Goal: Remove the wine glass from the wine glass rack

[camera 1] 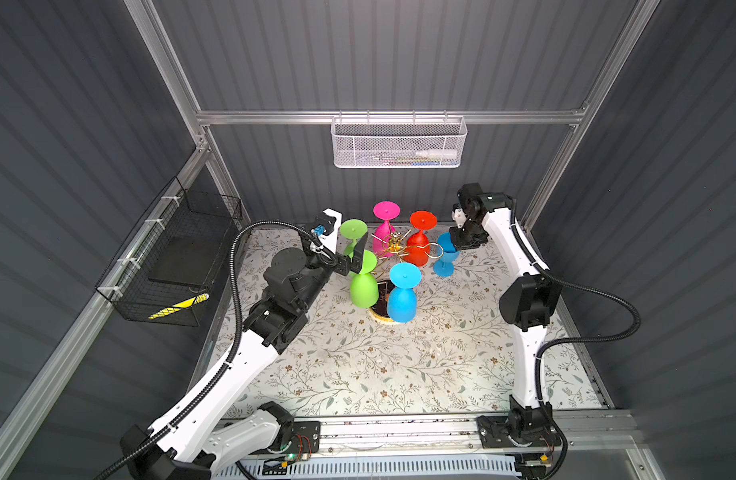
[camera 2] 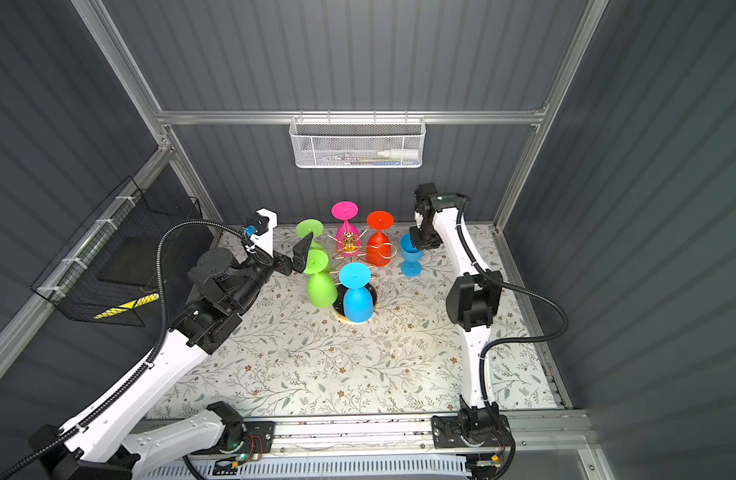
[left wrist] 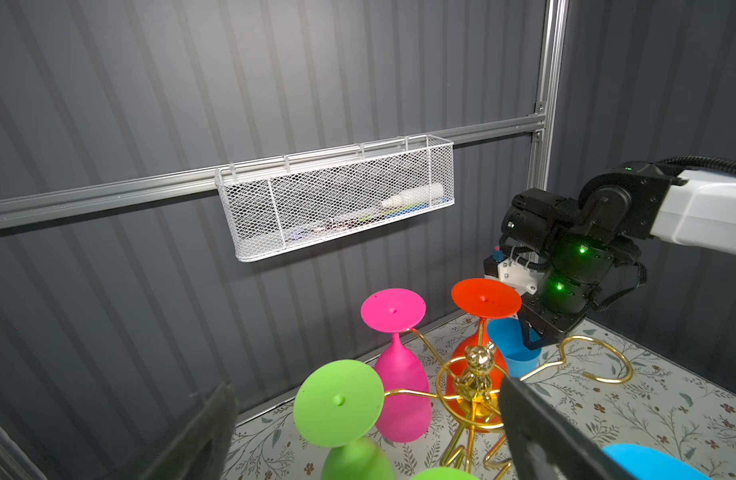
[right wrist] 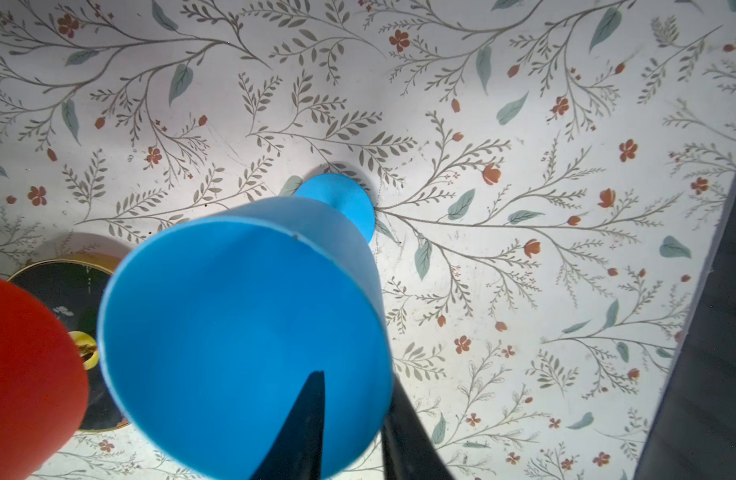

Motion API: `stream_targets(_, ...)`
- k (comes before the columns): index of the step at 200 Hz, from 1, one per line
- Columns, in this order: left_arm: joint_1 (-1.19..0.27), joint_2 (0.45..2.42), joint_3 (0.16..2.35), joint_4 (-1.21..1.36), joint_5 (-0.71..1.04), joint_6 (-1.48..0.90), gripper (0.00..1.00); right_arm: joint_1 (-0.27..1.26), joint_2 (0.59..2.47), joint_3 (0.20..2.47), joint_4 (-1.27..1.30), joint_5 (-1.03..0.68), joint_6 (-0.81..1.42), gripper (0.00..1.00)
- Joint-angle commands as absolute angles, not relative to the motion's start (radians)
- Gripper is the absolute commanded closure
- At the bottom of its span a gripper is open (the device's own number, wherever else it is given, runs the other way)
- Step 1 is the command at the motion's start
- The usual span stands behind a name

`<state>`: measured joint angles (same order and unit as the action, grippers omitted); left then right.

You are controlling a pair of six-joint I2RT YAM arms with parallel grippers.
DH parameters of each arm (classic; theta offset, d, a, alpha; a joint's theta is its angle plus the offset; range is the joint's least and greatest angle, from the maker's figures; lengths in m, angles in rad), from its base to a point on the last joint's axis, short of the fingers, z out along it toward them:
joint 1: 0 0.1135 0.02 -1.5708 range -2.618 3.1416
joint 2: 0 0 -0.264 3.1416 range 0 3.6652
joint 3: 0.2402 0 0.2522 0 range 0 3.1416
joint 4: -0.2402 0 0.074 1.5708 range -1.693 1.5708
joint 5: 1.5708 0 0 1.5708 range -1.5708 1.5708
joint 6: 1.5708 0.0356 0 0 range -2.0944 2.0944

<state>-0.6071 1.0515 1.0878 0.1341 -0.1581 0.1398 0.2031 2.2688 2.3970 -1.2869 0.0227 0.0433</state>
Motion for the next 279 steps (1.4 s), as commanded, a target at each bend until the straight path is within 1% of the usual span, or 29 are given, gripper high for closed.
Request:
stream_targets(1, -0.605, 1.034, 1.086, 0.127, -0.176, 0.157, 0.01, 0.200, 2.199, 2.390, -1.261, -0.026, 0.061, 0.67)
stream_targets(16, -0.604, 1.031, 1.082, 0.126, -0.178, 0.154, 0.01, 0.192, 2.167, 2.374, -1.237, -0.045, 0.071, 0.61)
stream_targets(40, -0.604, 1.025, 1.077, 0.127, -0.186, 0.147, 0.01, 0.174, 2.108, 2.335, -1.193, -0.068, 0.087, 0.55)
stream_targets(57, -0.604, 1.025, 1.074, 0.133, -0.186, 0.140, 0.01, 0.158, 2.052, 2.288, -1.154, -0.086, 0.101, 0.55)
stream_targets(77, -0.604, 1.022, 1.069, 0.138, -0.193, 0.135, 0.00, 0.137, 1.951, 2.181, -1.084, -0.128, 0.126, 0.54)
stream_targets(97, -0.604, 1.024, 1.062, 0.146, -0.198, 0.131, 0.00, 0.122, 1.798, 1.998, -0.969, -0.196, 0.171, 0.54)
stream_targets(118, -0.604, 1.027, 1.054, 0.157, -0.206, 0.126, 0.00, 0.118, 1.590, 1.736, -0.807, -0.288, 0.238, 0.53)
stream_targets(126, -0.604, 1.029, 1.050, 0.162, -0.206, 0.126, 0.00, 0.118, 1.505, 1.629, -0.733, -0.324, 0.276, 0.52)
stream_targets(131, -0.604, 1.030, 1.049, 0.166, -0.208, 0.125, 0.01, 0.118, 1.451, 1.563, -0.690, -0.377, 0.301, 0.51)
stream_targets(147, -0.604, 1.038, 1.048, 0.173, -0.209, 0.124, 0.00, 0.119, 1.299, 1.379, -0.559, -0.445, 0.384, 0.49)
stream_targets(166, -0.604, 1.045, 1.049, 0.176, -0.208, 0.123, 0.00, 0.123, 1.157, 1.216, -0.437, -0.522, 0.485, 0.48)
stream_targets(179, -0.604, 1.046, 1.049, 0.179, -0.209, 0.120, 0.00, 0.128, 1.085, 1.153, -0.404, -0.558, 0.538, 0.47)
stream_targets(202, -0.604, 1.041, 1.043, 0.177, -0.215, 0.114, 0.01, 0.165, 1.028, 1.101, -0.394, -0.597, 0.595, 0.47)
stream_targets(218, -0.604, 1.037, 1.041, 0.171, -0.225, 0.109, 0.00, 0.204, 1.011, 1.087, -0.343, -0.613, 0.634, 0.47)
stream_targets(254, -0.604, 1.028, 1.034, 0.166, -0.235, 0.106, 0.01, 0.298, 1.028, 1.106, -0.296, -0.625, 0.704, 0.48)
stream_targets(279, -0.604, 1.021, 1.035, 0.162, -0.242, 0.102, 0.01, 0.369, 1.051, 1.124, -0.300, -0.585, 0.719, 0.48)
